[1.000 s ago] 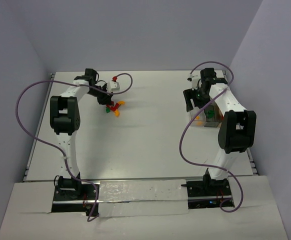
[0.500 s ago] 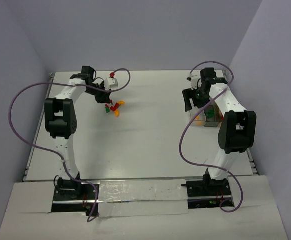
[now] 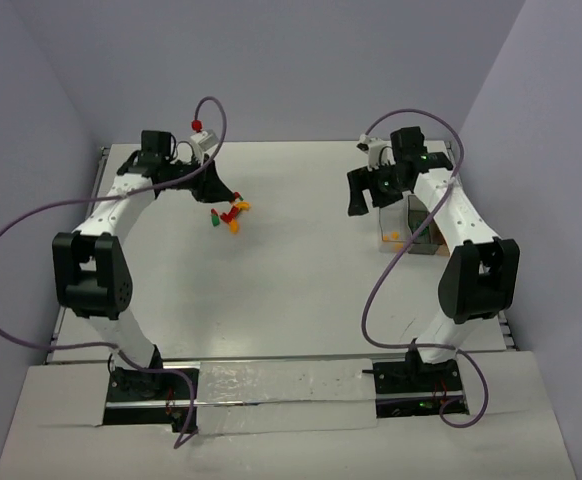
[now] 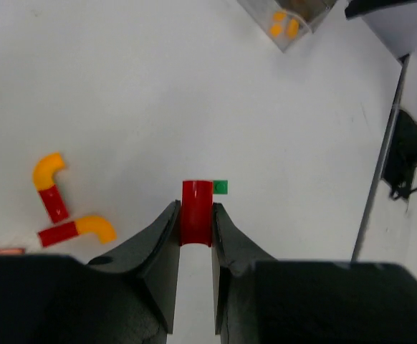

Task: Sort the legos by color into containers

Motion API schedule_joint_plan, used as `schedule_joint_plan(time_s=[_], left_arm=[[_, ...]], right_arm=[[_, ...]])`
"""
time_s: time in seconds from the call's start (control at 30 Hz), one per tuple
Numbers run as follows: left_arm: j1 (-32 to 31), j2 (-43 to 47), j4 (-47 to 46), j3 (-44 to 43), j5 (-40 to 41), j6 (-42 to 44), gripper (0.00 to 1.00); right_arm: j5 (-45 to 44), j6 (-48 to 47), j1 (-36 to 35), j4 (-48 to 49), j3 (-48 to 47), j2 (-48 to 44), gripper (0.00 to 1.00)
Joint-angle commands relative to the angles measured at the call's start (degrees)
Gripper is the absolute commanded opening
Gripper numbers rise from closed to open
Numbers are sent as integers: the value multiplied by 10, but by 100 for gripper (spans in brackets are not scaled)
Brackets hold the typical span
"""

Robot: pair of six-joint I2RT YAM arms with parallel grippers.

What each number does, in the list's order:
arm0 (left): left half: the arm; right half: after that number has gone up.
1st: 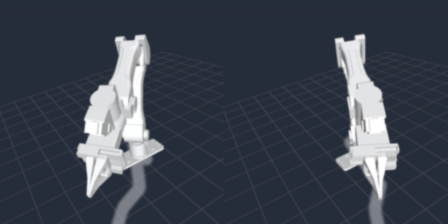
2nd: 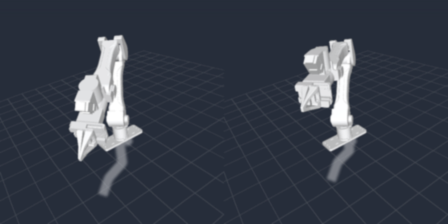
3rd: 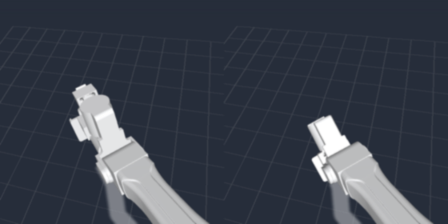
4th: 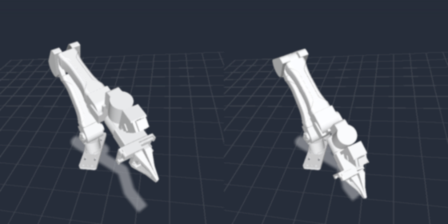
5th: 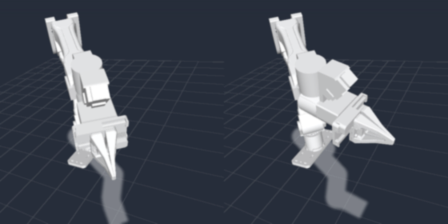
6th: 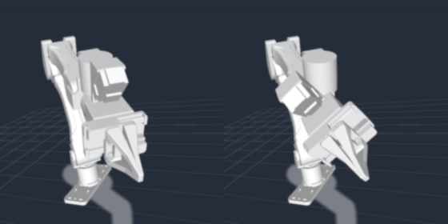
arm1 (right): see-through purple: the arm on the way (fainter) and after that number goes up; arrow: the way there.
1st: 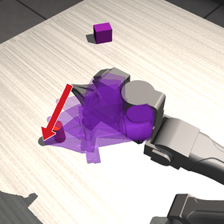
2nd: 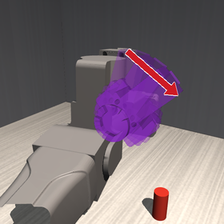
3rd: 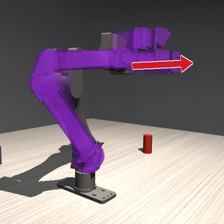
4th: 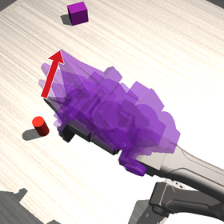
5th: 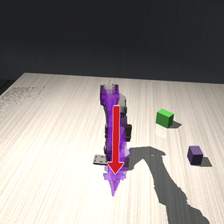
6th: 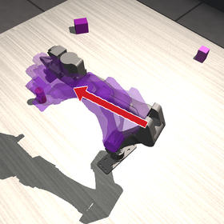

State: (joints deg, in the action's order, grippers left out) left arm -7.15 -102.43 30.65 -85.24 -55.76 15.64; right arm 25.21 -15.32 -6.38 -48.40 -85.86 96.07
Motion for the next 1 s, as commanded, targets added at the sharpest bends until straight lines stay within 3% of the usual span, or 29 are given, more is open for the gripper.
schedule_joint_plan(time_s=[0.0, 0.03, 0.1, 0.17, 0.2, 0.27, 0.4, 0.97], left_arm=[[-18, 101, -327, 166, 3, -414, 0], [-24, 119, -361, 189, 18, -464, 0], [-43, 136, -341, 198, 74, -536, 0], [-70, 129, -254, 170, 164, -583, 0], [-75, 120, -232, 158, 168, -593, 0], [-76, 103, -221, 149, 134, -639, 0], [-79, 95, -293, 208, 88, -738, 0], [-122, 71, -372, 209, 14, -804, 0]], right_arm=[[43, 38, -57, 64, -18, -56, 87], [40, 43, -66, 75, -17, -59, 87], [40, 51, -92, 91, -20, -64, 86], [40, 59, -107, 107, -20, -66, 85], [41, 62, -113, 112, -21, -66, 84], [48, 68, -125, 121, -25, -63, 83], [81, 94, -164, 129, -37, -42, 81], [105, 169, -222, 178, -49, 5, 66]])
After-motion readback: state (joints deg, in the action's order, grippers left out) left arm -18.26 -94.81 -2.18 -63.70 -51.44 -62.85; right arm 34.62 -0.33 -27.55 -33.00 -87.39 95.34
